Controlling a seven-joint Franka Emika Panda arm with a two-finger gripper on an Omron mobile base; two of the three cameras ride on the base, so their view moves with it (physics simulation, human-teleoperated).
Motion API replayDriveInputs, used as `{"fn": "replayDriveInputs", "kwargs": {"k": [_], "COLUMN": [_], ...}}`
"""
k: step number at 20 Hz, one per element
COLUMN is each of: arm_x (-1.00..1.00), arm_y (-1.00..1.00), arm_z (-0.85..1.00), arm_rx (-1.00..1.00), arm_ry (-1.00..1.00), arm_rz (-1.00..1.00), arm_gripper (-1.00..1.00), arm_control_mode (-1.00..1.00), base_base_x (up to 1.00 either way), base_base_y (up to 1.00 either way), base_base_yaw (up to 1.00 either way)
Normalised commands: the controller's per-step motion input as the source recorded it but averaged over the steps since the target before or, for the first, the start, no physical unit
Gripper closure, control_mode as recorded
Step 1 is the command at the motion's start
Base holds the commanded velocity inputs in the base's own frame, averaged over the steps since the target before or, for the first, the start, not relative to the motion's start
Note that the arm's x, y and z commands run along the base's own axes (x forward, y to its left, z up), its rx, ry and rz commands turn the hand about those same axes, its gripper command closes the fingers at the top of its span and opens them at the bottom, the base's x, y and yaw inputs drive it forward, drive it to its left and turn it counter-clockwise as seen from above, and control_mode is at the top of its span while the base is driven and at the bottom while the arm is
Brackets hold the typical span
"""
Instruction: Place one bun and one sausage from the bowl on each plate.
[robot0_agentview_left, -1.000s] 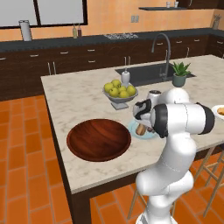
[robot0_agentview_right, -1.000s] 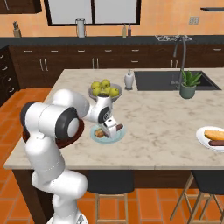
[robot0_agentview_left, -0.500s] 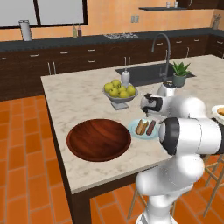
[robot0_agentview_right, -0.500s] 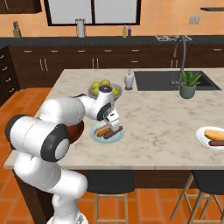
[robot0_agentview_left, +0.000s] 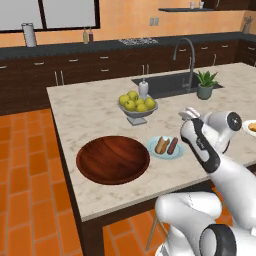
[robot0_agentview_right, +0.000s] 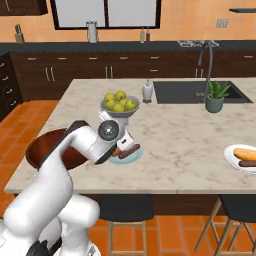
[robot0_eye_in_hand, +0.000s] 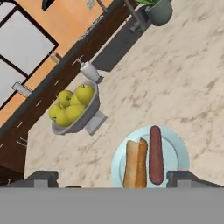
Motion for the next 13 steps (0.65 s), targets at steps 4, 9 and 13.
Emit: {"fn": "replayDriveInputs", "kwargs": {"k": [4,9,13], "arm_x": [-0.88,-0.87,-0.81], "arm_y": [-0.29,-0.38,-0.27], "arm_z": [0.91,0.94,1.00], "arm_rx": [0.05,0.09,0.08], "arm_ry": [-0.61,-0.57,-0.57], "arm_rz": [0.00,0.00,-0.01], "arm_gripper": [-1.00,-1.00,-1.00], "arm_control_mode": [-1.00,-1.00,-1.00], "base_base_x": [0.00,0.00,0.00], "base_base_y": [0.00,0.00,0.00], "base_base_yaw": [0.00,0.00,0.00]}}
